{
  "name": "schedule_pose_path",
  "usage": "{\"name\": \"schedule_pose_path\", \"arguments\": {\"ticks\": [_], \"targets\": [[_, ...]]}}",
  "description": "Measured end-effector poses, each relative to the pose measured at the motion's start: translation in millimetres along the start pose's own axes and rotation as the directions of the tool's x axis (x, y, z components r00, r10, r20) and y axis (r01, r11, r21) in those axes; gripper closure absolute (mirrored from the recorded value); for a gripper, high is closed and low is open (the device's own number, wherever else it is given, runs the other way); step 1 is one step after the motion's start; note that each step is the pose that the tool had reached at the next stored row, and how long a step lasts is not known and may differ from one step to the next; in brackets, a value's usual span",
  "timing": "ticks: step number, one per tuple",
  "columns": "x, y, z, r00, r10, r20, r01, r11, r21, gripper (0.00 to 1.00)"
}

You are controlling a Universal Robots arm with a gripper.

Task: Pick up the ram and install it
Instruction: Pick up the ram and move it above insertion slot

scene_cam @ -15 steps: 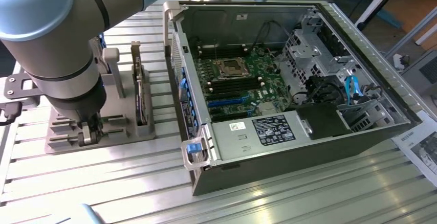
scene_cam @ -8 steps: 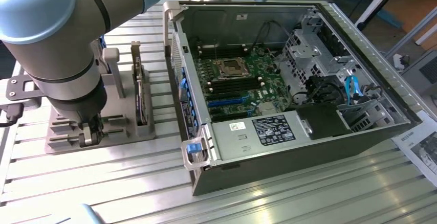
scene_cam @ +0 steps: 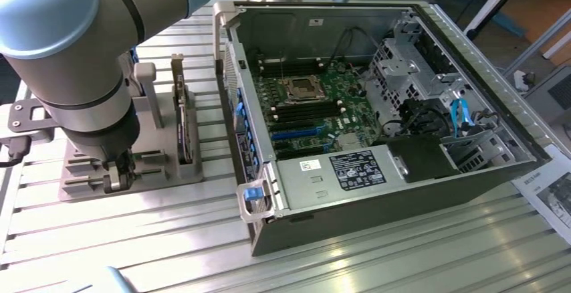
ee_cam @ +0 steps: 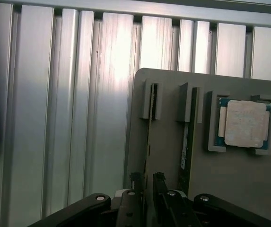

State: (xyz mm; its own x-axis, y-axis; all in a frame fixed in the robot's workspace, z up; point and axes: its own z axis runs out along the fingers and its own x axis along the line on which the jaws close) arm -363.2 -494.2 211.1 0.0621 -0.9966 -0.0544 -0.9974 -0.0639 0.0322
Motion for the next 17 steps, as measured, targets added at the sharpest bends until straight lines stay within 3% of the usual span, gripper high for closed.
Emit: {"name": "schedule_pose_path", "arguments": {"ticks": [17], "targets": [[1.0,-1.9,-0.1,1.0,0.0,-0.0001,0.0,1.0,-0.0001,0.76]]}}
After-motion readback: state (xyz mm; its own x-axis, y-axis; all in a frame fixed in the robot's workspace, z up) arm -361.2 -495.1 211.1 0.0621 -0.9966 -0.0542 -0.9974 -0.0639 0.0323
